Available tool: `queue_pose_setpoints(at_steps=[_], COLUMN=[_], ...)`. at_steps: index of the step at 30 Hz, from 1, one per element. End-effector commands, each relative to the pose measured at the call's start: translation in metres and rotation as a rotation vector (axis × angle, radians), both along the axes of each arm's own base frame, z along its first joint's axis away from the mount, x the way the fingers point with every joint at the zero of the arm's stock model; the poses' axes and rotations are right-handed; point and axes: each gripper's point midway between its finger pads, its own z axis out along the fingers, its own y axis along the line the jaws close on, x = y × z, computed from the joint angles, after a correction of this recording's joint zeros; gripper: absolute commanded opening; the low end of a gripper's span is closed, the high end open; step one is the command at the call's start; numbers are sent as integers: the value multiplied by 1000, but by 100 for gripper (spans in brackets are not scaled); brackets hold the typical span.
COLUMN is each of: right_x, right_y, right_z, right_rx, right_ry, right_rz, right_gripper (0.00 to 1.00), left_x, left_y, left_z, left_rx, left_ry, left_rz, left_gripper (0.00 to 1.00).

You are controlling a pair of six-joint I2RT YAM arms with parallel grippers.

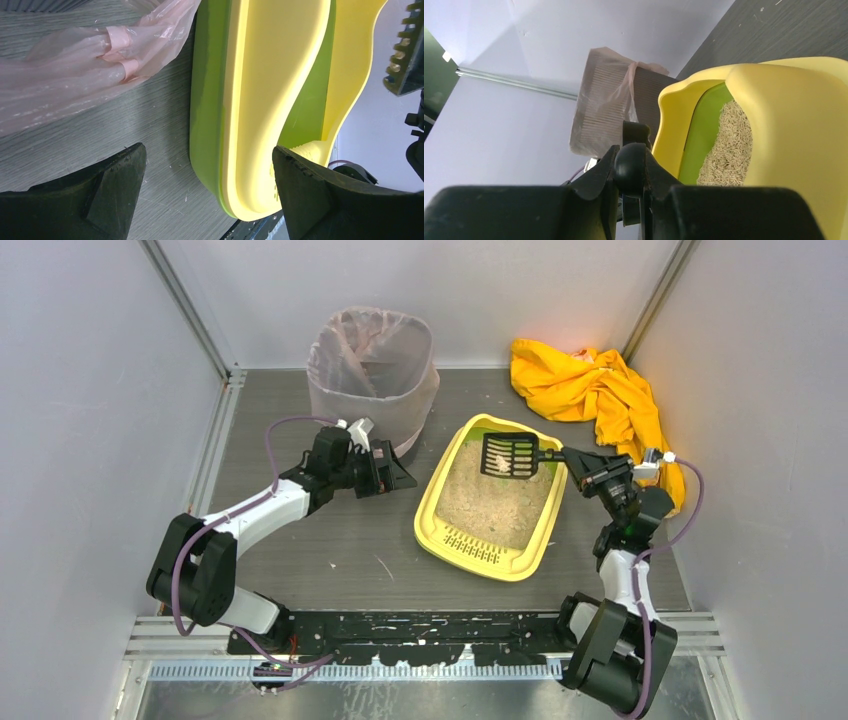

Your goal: Clean the litter box

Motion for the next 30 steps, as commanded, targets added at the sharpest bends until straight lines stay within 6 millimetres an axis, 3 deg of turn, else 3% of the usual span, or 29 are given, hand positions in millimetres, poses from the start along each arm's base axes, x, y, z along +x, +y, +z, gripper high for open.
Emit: queue_pose_setpoints(at_steps=[1,8,12,27,30], right_x=[2,17,33,113,129], right_y=[0,-2,8,106,141], right_z=[58,99,117,222,229], right_rx=[-51,-54,-59,-124,-137], right_ry=[-132,-149,-157,-298,-307], right_rz=[-3,-5,17,168,235], right_gripper=[1,1,1,1,1], left_x=[6,7,6,5,4], left_y=[-7,-9,-9,-8,-7], left_z=[18,16,17,20,23], left_rx=[-38,-42,-42,-45,-43], left_ry=[-61,-49,-52,-58,-66], left_rz=[-20,-20,-20,-22,-20], left_gripper=[96,96,96,95,95])
